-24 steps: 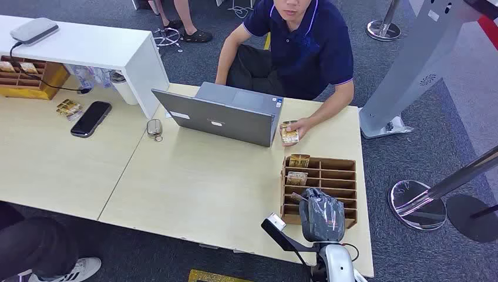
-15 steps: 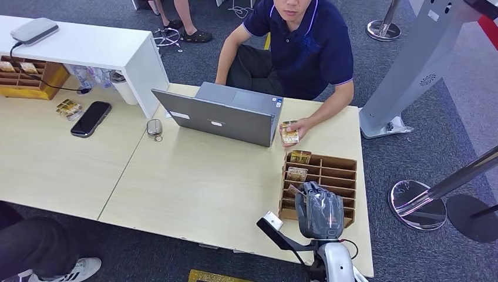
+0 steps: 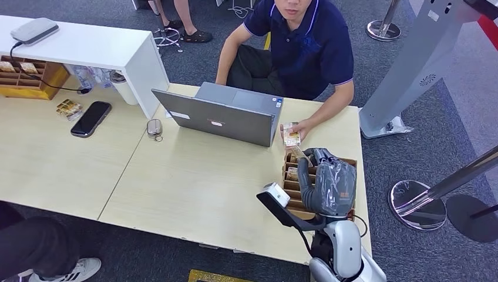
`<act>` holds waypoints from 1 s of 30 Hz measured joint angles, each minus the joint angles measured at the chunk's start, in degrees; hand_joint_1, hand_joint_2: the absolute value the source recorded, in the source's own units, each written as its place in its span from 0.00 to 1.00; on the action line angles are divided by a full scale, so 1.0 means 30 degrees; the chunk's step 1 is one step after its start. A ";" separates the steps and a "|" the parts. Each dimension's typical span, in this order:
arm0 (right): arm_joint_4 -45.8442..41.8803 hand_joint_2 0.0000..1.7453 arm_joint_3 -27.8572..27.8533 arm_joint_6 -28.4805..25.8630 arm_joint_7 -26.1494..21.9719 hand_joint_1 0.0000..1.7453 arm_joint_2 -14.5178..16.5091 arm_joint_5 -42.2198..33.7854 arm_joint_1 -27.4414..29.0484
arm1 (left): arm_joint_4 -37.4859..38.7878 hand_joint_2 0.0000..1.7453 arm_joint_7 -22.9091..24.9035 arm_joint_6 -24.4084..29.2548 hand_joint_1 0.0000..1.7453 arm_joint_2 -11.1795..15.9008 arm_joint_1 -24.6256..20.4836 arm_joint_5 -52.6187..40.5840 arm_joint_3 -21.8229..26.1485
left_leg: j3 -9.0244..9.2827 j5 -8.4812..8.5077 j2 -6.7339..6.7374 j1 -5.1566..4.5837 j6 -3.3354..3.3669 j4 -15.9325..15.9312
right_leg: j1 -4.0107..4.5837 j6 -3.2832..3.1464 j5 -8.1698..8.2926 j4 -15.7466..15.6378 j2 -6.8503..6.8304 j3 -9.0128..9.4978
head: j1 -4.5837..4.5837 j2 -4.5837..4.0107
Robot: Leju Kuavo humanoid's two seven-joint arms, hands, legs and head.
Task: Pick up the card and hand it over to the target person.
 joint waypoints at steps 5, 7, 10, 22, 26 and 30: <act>0.3446 1.00 0.0364 0.0000 -0.0304 1.00 0.1371 -0.0396 -0.1513 | -0.0046 0.00 0.0065 -0.0165 0.00 -0.0122 -0.0180 -0.0592 -0.0369 | 0.0023 0.0008 0.0017 0.0003 -0.0006 -0.0023 | 0.0004 0.0000 0.0013 -0.0020 0.0016 0.0019 | 0.0000 0.0000; 0.5231 1.00 0.0667 0.0025 -0.0388 1.00 0.1915 -0.0588 -0.2203 | -0.0062 0.00 0.0193 -0.0291 0.00 -0.0184 -0.0391 -0.0817 -0.0480 | 0.0026 0.0007 0.0010 0.0005 -0.0003 -0.0022 | 0.0007 0.0000 0.0010 -0.0019 0.0009 0.0027 | 0.0000 0.0000; 0.7738 1.00 0.1083 0.0032 -0.0481 1.00 0.2603 -0.0849 -0.3070 | 0.0005 0.00 0.0354 -0.0514 0.00 -0.0272 -0.0663 -0.1050 -0.0512 | 0.0028 0.0016 -0.0009 0.0008 -0.0003 -0.0026 | 0.0010 0.0003 0.0013 -0.0021 -0.0011 0.0036 | 0.0000 0.0000; 1.0615 1.00 0.1426 0.0880 0.0563 1.00 0.2946 -0.1185 -0.4573 | 0.0105 0.00 0.0317 -0.0752 0.00 -0.0339 -0.0763 -0.1511 -0.0309 | 0.0026 -0.0001 -0.0055 0.0005 0.0003 -0.0009 | 0.0007 0.0003 -0.0016 -0.0012 -0.0054 0.0054 | 0.0000 0.0000; 1.1312 1.00 0.1286 0.1118 0.1393 1.00 0.2997 -0.1074 -0.5056 | 0.0131 0.00 0.0364 -0.0760 0.00 -0.0414 -0.0788 -0.1633 -0.0208 | 0.0010 0.0008 -0.0065 0.0005 0.0001 -0.0003 | 0.0007 0.0003 -0.0012 -0.0003 -0.0065 0.0037 | 0.0000 0.0000; 1.1784 1.00 0.0607 0.0938 0.3119 0.82 0.3033 -0.0996 -0.5252 | 0.0149 0.00 0.0341 -0.0510 0.00 -0.0498 -0.0562 -0.1552 0.0170 | 0.0003 0.0004 -0.0070 0.0004 0.0006 0.0007 | 0.0005 0.0004 -0.0015 0.0001 -0.0070 0.0034 | 0.0000 0.0000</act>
